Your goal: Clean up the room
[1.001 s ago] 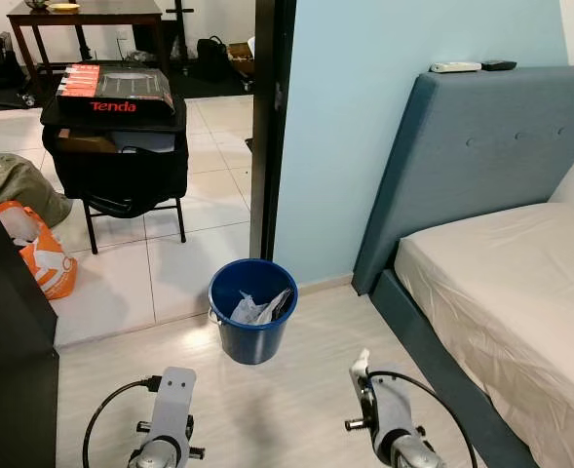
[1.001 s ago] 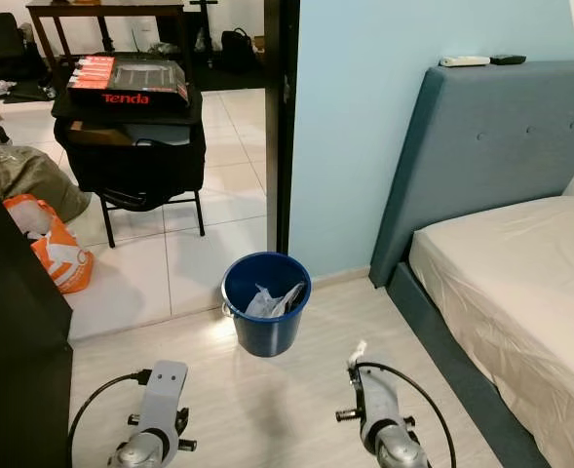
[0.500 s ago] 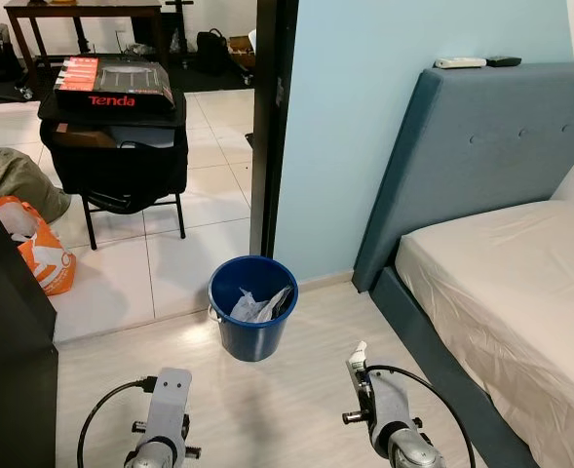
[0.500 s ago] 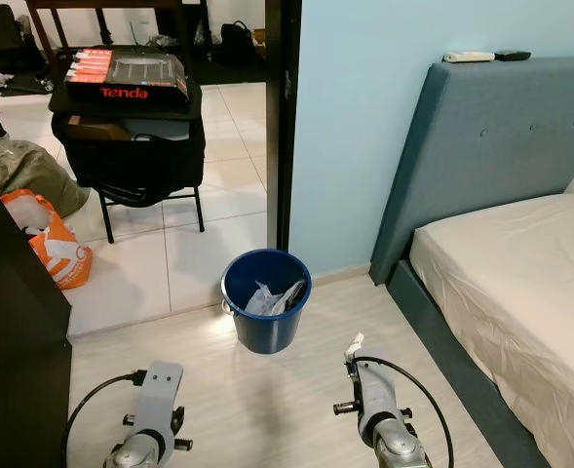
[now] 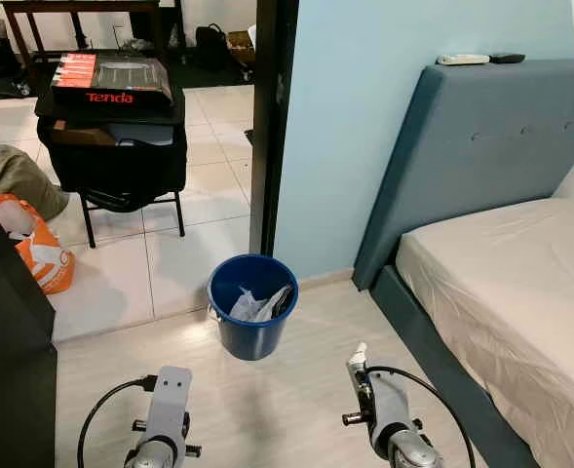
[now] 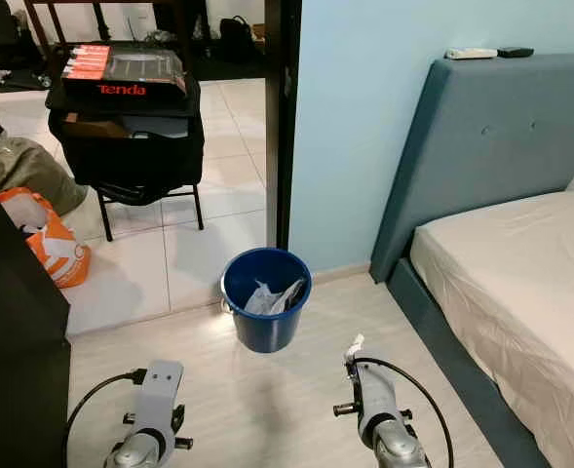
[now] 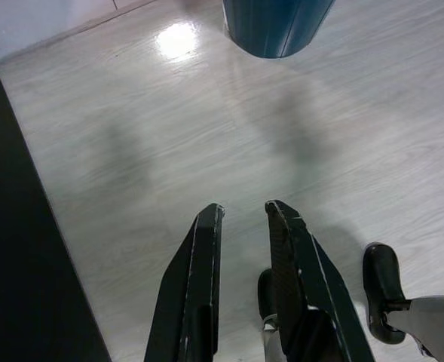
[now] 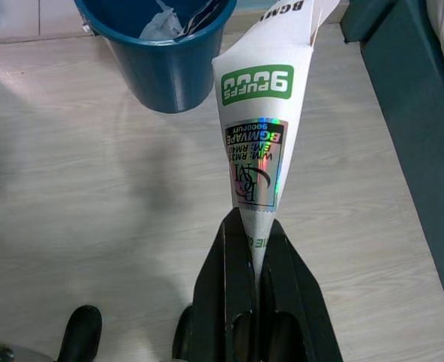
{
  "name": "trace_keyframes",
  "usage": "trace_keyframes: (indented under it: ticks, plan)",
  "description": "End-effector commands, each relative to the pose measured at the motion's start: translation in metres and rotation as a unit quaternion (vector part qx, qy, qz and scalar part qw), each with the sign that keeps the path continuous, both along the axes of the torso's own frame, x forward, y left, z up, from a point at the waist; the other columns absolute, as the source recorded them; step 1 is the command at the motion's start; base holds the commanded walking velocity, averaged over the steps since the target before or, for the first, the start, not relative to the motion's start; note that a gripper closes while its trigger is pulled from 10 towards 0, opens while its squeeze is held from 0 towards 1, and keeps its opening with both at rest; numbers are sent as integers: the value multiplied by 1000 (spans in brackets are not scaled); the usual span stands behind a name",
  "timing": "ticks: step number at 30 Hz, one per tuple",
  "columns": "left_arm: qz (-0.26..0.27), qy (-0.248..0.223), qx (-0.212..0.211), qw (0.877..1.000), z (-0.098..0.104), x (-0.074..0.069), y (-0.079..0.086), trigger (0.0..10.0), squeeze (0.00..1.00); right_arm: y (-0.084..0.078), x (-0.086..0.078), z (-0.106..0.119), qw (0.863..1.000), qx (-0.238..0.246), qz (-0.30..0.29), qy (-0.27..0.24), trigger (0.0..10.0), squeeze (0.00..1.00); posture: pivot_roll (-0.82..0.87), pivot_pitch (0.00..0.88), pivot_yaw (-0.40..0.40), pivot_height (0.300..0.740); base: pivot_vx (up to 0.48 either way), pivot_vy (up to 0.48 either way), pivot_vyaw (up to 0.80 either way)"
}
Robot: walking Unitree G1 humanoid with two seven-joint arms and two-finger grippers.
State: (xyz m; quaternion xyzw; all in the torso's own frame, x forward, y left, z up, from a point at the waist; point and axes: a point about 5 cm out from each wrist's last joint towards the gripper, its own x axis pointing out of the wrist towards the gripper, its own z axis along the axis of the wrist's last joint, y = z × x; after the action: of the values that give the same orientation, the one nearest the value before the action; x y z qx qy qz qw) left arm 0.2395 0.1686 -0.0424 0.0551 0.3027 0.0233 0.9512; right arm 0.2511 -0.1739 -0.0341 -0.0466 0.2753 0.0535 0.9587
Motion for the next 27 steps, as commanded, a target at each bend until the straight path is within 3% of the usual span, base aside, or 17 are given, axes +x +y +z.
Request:
trace_keyframes:
  ticks: [1,27]
  plan:
    - [-9,9,2,1000,-3,-3,-4,10000,0,0,-4,-3,1000,1,-3,3,10000,0,26,92,-64,740,0,0,0]
    - [-36,1,13,999,-1,-1,-6,10000,0,1,-3,-3,1000,2,-6,5,10000,0,30,90,-59,740,0,-16,0]
